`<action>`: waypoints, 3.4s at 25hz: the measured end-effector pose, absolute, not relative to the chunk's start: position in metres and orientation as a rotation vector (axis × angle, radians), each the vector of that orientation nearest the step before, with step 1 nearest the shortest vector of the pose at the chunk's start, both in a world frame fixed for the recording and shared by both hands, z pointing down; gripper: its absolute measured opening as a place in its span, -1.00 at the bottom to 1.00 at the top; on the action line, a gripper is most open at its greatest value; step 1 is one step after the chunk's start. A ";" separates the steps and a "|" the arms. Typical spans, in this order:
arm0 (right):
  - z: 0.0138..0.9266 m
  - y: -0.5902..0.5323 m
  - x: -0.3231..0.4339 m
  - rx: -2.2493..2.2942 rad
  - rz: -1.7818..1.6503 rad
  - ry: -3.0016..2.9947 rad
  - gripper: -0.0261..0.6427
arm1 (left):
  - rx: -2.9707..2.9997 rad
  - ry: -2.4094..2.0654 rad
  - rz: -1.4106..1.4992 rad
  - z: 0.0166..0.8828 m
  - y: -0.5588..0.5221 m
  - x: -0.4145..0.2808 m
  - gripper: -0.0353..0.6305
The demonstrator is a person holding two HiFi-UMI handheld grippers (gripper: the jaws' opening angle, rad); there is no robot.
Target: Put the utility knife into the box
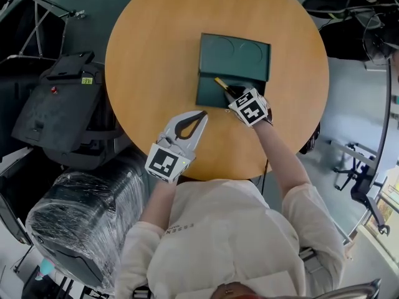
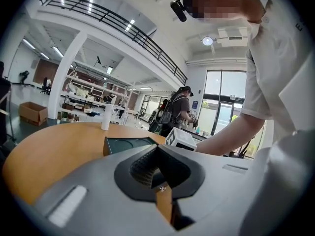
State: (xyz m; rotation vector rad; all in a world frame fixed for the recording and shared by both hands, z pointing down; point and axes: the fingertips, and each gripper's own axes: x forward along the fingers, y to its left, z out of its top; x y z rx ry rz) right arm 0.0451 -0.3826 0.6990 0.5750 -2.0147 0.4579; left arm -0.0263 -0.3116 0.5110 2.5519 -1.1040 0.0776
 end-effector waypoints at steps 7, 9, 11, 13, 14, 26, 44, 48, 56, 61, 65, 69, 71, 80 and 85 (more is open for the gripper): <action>0.688 -0.389 0.046 0.632 0.478 -2.057 -0.74 | 2.553 -1.130 0.095 0.506 -0.311 -0.030 -0.84; 0.666 -0.390 0.044 0.673 0.483 -2.120 -0.72 | 2.552 -1.141 0.103 0.505 -0.307 -0.031 -0.84; 0.637 -0.387 0.043 0.722 0.507 -2.219 -0.72 | 2.561 -1.153 0.106 0.499 -0.303 -0.029 -0.84; 0.599 -0.382 0.045 0.819 0.535 -2.350 -0.72 | 2.577 -1.160 0.102 0.490 -0.299 -0.024 -0.84; 0.580 -0.381 0.047 0.880 0.537 -2.414 -0.73 | 2.588 -1.164 0.098 0.485 -0.298 -0.022 -0.84; 0.489 -0.301 0.095 1.145 0.409 -2.631 -0.94 | 2.699 -1.215 0.051 0.439 -0.253 -0.004 -0.84; 0.443 -0.136 0.072 1.281 0.289 -2.615 -0.94 | 2.871 -1.101 0.057 0.408 -0.071 -0.027 -0.84; 0.444 -0.087 0.063 1.294 0.291 -2.612 -0.94 | 2.875 -1.106 0.026 0.409 -0.031 -0.039 -0.84; 0.441 -0.016 0.060 1.319 0.251 -2.569 -0.94 | 2.845 -1.133 -0.037 0.406 0.022 -0.047 -0.84; 0.449 0.003 0.062 1.322 0.269 -2.568 -0.94 | 2.850 -1.165 -0.044 0.404 0.036 -0.051 -0.84; 0.455 0.017 0.065 1.297 0.288 -2.566 -0.94 | 2.835 -1.168 -0.042 0.403 0.045 -0.046 -0.84; 0.458 0.025 0.069 1.279 0.291 -2.564 -0.94 | 2.830 -1.152 -0.045 0.402 0.051 -0.036 -0.84; 0.457 0.027 0.070 1.271 0.283 -2.571 -0.94 | 2.829 -1.147 -0.045 0.403 0.054 -0.031 -0.84; 0.441 0.029 0.077 1.251 0.201 -2.628 -0.95 | 2.836 -1.175 -0.046 0.397 0.052 -0.021 -0.84; 0.440 0.028 0.083 1.239 0.192 -2.621 -0.94 | 2.814 -1.176 -0.058 0.400 0.050 -0.017 -0.84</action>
